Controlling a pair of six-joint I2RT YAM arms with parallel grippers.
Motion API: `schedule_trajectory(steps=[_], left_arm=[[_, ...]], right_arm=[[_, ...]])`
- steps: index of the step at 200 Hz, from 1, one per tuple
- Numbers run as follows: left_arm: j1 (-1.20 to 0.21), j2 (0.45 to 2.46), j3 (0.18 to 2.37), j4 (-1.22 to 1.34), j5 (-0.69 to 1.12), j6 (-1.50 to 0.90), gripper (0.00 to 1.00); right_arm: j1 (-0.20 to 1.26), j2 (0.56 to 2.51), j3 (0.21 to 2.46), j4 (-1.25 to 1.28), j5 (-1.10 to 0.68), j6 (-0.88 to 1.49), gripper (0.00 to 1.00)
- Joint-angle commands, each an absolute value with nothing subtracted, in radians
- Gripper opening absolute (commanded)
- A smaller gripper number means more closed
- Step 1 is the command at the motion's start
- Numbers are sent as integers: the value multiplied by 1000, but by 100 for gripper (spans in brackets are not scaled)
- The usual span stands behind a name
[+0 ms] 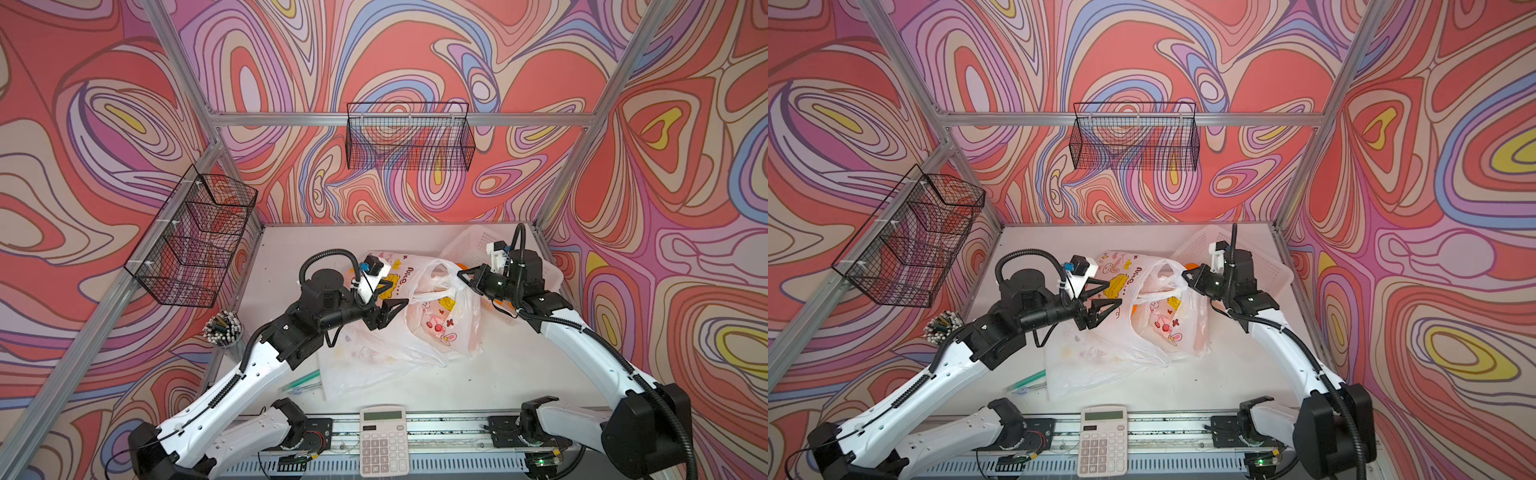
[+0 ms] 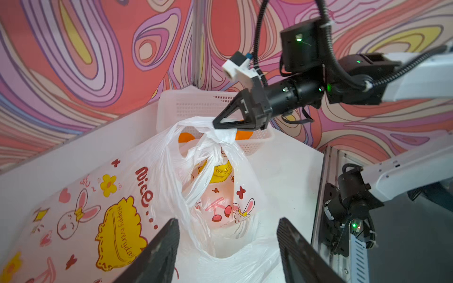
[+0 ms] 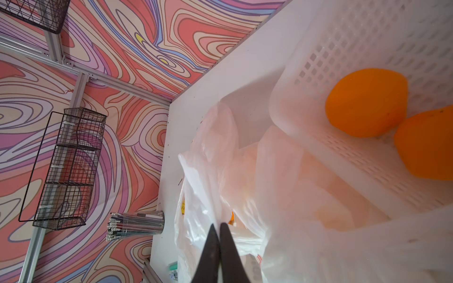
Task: Place the oranges into plastic bags & tie knots
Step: Adjust the plastic bag.
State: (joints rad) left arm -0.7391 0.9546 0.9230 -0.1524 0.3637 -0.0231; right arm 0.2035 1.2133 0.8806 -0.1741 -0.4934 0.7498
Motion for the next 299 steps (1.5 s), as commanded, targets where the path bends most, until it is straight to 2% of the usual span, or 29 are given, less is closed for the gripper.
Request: schedule_trajectory(steps=[1, 34, 58, 98, 138, 170, 207, 234, 257, 273, 299], left_arm=[[-842, 933, 871, -181, 218, 209, 68], [-984, 942, 827, -256, 70, 368, 70], [-1033, 942, 801, -320, 0, 437, 70], [-1158, 948, 700, -255, -132, 606, 73], [-1212, 1023, 618, -44, -157, 708, 75], [-1237, 1174, 643, 45, -167, 814, 80], [-1237, 1317, 715, 42, -115, 790, 83], [-1236, 1411, 729, 126, -196, 770, 81], [-1237, 1474, 743, 171, -282, 773, 69], [-1236, 1503, 744, 183, -319, 773, 53], [-1236, 1490, 722, 227, -369, 773, 18]], right_arm=[[195, 1224, 884, -134, -526, 753, 0], [191, 1234, 874, -116, -538, 756, 0], [191, 1235, 873, -115, -536, 754, 0], [190, 1239, 865, -110, -545, 750, 0], [189, 1237, 861, -110, -558, 744, 0], [189, 1233, 854, -112, -564, 742, 0], [189, 1217, 844, -119, -561, 742, 0], [189, 1205, 839, -120, -560, 742, 0], [189, 1201, 836, -122, -571, 741, 0], [189, 1195, 835, -117, -583, 743, 0], [189, 1184, 831, -106, -597, 745, 0]])
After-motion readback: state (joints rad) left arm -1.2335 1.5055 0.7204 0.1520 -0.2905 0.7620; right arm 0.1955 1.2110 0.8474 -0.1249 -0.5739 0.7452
